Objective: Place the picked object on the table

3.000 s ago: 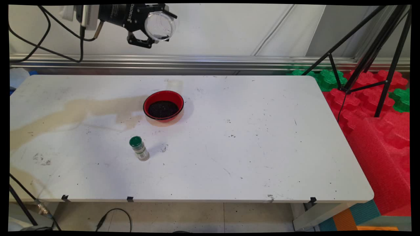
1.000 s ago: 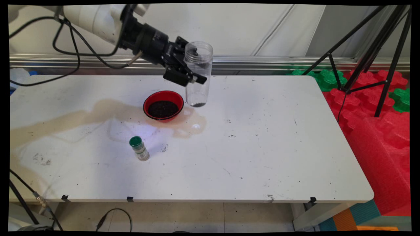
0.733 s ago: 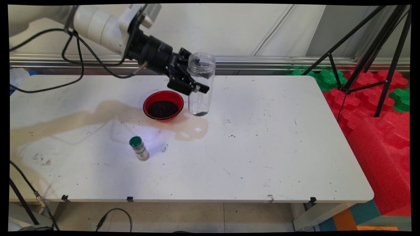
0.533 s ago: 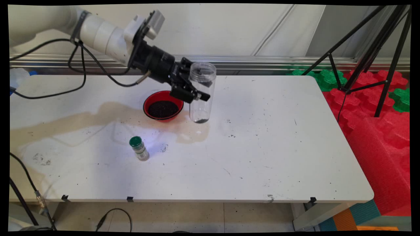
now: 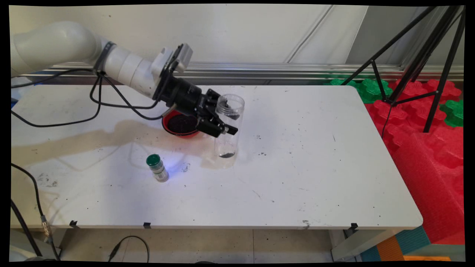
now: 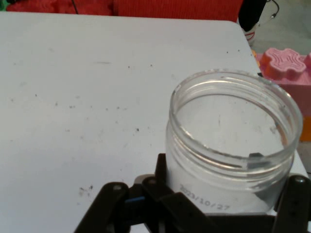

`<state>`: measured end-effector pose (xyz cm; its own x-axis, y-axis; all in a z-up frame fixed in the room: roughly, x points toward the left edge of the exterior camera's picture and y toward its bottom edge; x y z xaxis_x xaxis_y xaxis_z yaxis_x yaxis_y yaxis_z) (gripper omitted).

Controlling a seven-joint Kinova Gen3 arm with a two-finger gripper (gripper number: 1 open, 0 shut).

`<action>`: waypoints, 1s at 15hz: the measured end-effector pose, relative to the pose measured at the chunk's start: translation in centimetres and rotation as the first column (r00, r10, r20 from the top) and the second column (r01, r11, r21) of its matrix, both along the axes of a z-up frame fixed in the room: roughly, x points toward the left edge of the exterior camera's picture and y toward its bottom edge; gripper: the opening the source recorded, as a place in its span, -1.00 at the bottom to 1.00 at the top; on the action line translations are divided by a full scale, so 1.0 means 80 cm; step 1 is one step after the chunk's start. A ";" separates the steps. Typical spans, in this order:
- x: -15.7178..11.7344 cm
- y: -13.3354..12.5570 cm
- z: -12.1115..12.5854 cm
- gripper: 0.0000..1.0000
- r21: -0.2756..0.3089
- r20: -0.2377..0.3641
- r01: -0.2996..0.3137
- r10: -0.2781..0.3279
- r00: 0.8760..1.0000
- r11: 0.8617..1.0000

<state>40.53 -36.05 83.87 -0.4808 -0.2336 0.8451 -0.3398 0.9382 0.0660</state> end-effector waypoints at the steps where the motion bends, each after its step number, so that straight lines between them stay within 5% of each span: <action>1: -0.001 0.001 -0.007 -1.00 0.006 0.002 0.000 0.000 1.000 1.000; 15: 0.006 0.010 -0.061 -1.00 0.034 0.033 0.012 -0.014 0.999 0.999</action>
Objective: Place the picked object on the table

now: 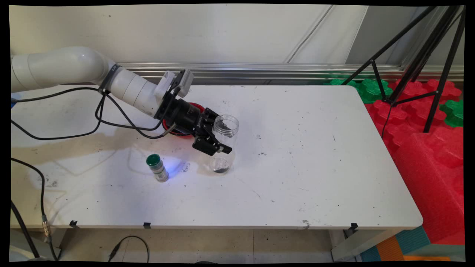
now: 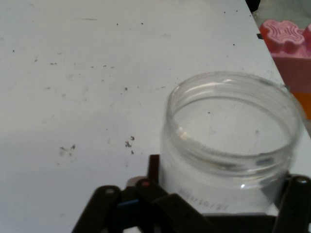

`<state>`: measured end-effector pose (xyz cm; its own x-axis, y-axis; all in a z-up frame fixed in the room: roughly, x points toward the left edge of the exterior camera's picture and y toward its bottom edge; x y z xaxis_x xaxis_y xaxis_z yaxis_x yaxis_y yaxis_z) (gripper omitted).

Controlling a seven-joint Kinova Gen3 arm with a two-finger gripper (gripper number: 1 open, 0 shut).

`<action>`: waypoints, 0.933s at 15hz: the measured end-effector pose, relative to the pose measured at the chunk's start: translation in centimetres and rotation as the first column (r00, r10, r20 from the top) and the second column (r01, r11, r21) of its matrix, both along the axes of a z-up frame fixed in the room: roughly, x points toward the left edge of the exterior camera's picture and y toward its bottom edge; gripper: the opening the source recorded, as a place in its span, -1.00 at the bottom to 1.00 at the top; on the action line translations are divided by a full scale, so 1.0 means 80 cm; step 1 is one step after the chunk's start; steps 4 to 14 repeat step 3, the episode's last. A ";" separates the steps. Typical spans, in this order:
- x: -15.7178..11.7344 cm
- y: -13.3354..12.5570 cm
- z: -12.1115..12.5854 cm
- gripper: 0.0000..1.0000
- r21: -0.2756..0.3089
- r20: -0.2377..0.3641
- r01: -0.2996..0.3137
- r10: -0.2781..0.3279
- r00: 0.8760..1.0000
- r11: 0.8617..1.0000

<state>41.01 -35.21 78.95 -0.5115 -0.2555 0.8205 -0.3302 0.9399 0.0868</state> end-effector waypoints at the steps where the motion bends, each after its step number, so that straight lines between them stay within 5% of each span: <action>1: 0.001 0.001 -0.002 1.00 0.000 0.002 0.001 -0.001 1.000 1.000; 14: 0.003 0.003 -0.004 1.00 0.000 0.004 0.003 -0.003 1.000 1.000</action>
